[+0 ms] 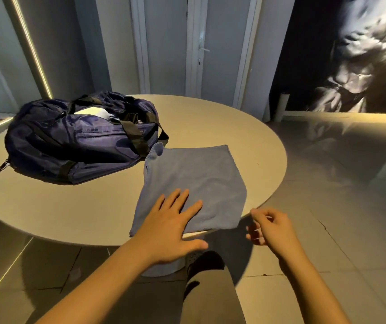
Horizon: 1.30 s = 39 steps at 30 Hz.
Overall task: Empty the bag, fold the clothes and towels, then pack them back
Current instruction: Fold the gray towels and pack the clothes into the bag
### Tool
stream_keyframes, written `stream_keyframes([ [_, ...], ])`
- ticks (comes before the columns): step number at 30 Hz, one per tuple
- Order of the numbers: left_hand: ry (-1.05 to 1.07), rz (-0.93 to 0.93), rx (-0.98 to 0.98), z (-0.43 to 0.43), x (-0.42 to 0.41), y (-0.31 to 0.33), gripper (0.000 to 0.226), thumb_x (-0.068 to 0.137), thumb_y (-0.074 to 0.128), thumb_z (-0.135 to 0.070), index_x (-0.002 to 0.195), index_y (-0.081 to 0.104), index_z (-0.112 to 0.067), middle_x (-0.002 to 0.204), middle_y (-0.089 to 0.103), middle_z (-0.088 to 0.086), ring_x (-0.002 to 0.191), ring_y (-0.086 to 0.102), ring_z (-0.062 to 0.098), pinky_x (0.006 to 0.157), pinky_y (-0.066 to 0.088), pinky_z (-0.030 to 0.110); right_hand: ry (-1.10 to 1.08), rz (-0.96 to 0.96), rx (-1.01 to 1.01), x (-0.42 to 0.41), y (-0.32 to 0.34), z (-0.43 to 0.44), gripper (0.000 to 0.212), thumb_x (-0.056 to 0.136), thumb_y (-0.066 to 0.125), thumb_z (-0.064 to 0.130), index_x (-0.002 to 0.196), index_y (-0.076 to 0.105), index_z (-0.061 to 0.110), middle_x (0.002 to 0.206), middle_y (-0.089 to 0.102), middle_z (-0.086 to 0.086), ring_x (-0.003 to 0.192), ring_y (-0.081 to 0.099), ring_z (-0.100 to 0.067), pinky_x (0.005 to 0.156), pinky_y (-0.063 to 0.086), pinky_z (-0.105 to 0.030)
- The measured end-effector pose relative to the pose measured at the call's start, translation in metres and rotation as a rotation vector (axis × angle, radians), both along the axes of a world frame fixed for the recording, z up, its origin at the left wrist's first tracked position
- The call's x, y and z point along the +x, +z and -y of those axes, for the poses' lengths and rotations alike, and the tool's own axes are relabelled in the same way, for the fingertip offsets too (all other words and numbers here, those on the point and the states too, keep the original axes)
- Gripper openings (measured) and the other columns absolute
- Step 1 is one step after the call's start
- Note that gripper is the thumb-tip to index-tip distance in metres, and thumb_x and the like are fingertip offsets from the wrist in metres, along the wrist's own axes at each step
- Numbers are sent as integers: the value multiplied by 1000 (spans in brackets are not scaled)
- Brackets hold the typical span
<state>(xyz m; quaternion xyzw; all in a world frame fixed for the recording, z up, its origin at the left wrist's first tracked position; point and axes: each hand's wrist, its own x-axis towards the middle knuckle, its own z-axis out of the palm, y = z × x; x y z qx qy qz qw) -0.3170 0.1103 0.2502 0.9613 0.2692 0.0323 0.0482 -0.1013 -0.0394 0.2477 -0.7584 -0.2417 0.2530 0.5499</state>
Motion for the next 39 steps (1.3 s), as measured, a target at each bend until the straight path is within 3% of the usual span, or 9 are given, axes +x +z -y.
stream_keyframes([
  [4, 31, 8, 60, 5, 2, -10, 93, 80, -4, -91, 161, -4, -45, 171, -5, -2, 158, -5, 22, 126, -2, 45, 146, -377, 112, -24, -2, 6, 24, 98, 64, 27, 107, 68, 4, 93, 77, -17, 83, 76, -33, 70, 62, -41],
  [9, -100, 360, 175, 11, 28, 2, 69, 85, 48, -75, 135, 58, -28, 136, 58, -1, 123, 54, 21, 103, 45, 42, 67, -407, 243, -30, -5, -4, 18, 94, 69, 13, 111, 69, 5, 94, 76, -18, 75, 74, -29, 59, 58, -32],
  [13, -230, 392, 171, 18, 62, 10, 29, 92, 59, -52, 100, 67, -25, 96, 59, -6, 90, 56, 18, 71, 42, 32, 111, -336, 234, -19, -1, -6, 13, 97, 63, 9, 107, 72, 7, 88, 75, -13, 69, 69, -20, 56, 56, -29],
  [16, -34, 554, -95, 16, 71, 9, 27, 95, 55, -42, 79, 62, -22, 72, 55, -6, 69, 54, 16, 58, 38, 35, 130, -301, 193, -2, 6, -9, 19, 103, 54, 8, 110, 71, 4, 83, 72, -15, 62, 65, -20, 53, 55, -29],
  [22, 242, 795, -664, 0, 65, 11, 18, 97, 62, -14, 80, 61, -9, 66, 60, 17, 58, 51, 20, 61, 43, 39, 203, -230, 70, 26, 27, -42, 21, 105, 50, 13, 122, 59, 4, 79, 73, -19, 48, 60, -19, 44, 50, -27],
  [27, 219, 797, -726, 0, 64, 12, 21, 88, 65, -9, 67, 62, -14, 64, 63, 9, 64, 59, 24, 72, 53, 48, 227, -155, 45, 35, 40, -64, 19, 101, 58, 17, 117, 66, 8, 71, 66, -11, 53, 52, -20, 50, 43, -28],
  [32, 135, 686, -750, 4, 61, 14, 10, 77, 65, -23, 69, 71, -21, 67, 70, 6, 70, 69, 28, 76, 58, 51, 309, -147, -36, 34, 47, -73, 11, 93, 69, 23, 102, 72, 29, 93, 65, -5, 78, 52, -20, 66, 42, -29],
  [36, 122, 669, -741, 7, 61, 15, 20, 89, 70, -8, 73, 76, -18, 71, 73, 3, 72, 70, 23, 73, 57, 42, 380, -133, -96, 37, 47, -74, 17, 93, 71, 25, 80, 67, 14, 81, 47, -12, 60, 36, -13, 53, 30, -25],
  [39, 101, 681, -762, 7, 60, 17, 20, 91, 70, -15, 74, 78, -21, 76, 75, -1, 77, 71, 15, 80, 59, 37, 324, -134, -74, 42, 51, -68, 23, 93, 70, 23, 73, 67, 13, 80, 55, -11, 63, 43, -14, 54, 35, -24],
])
